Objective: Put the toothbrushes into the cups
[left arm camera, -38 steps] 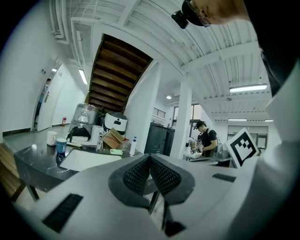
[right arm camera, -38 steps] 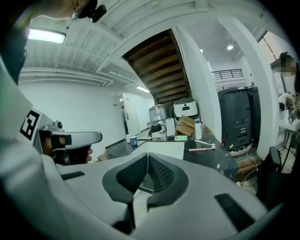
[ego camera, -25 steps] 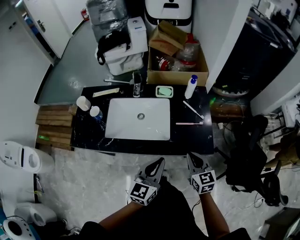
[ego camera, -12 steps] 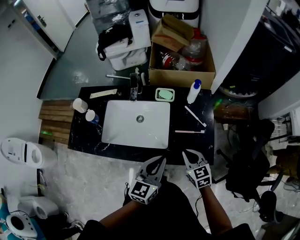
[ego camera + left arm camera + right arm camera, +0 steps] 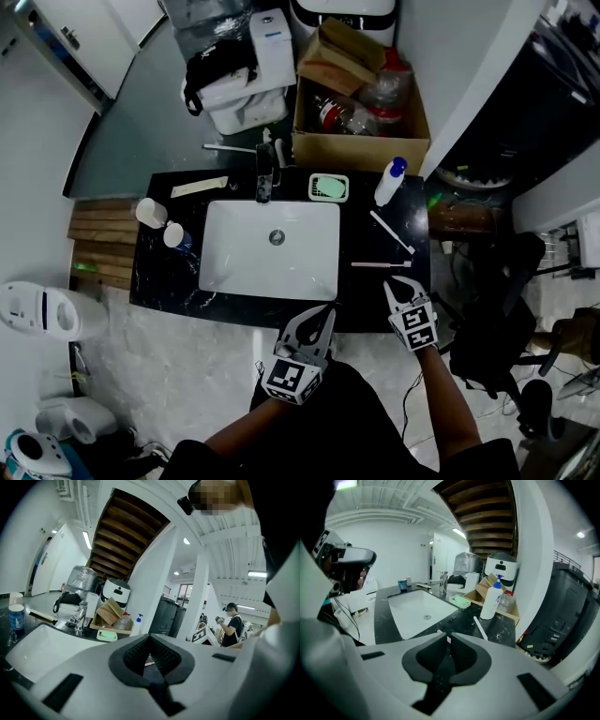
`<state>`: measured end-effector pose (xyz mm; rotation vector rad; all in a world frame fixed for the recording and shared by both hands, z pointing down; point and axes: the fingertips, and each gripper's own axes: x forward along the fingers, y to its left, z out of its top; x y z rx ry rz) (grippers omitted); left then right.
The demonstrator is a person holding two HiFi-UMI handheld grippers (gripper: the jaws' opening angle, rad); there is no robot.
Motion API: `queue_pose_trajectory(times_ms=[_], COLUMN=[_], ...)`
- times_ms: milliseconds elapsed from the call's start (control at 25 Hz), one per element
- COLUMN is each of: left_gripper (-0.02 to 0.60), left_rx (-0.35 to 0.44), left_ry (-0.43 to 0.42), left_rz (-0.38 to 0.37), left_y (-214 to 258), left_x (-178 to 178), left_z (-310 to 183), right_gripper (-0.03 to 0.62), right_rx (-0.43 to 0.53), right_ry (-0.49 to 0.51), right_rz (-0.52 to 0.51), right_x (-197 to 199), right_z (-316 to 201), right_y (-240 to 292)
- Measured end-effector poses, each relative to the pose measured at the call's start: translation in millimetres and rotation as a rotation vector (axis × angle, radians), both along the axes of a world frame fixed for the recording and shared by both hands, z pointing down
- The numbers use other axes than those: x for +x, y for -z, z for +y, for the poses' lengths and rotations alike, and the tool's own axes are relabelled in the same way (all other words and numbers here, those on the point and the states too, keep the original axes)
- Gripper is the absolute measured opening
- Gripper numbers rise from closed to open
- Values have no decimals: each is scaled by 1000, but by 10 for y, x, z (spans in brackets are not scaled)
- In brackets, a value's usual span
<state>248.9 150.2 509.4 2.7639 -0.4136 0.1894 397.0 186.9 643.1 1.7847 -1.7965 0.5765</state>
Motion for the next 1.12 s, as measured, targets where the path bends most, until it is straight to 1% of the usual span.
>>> queue_pose_trajectory(times_ms=[120,160,200,240,360,520,760,920,1000,1080,1120], left_gripper=[14,14,14,14,14,14,14,14,14,14,14], left_rx=[11,13,13,10,-7,1,-27,10,-17,-29,-32], left_ry=[-14,-18,-22,-25,-37,-64,-63,-95,-77,-61,-53], left_rz=[0,1,2,1,3,7,8,-1,19,25,27], left_y=[-7,-11,-20,-35,-61,-57,-137,-74,-63,-68,-70], left_x=[47,62,75,87,127,227,304,345,345,329,317], left_z=[-164,-226,-289,-354,-545,-729,-881,-944,-993,-1047,-1070], right_gripper=[26,44,75,81,81,81,92,98,98,96,81], right_rx=[-60,-87,-118,-153,-254,-365,-487,-544,-564,-590,-603], right_ry=[62,80,94,107,179,307,463,521,542,585,611], right_rz=[60,77,89,100,155,235,285,293,304,319,325], right_x=[110,147,187,228,287,316,310,306,326,320,303], right_z=[-126,-160,-189,-215,-295,-329,-310,-282,-300,-296,-284], right_y=[-143,-199,-262,-324,-470,-646,-855,-936,-961,-990,-1002])
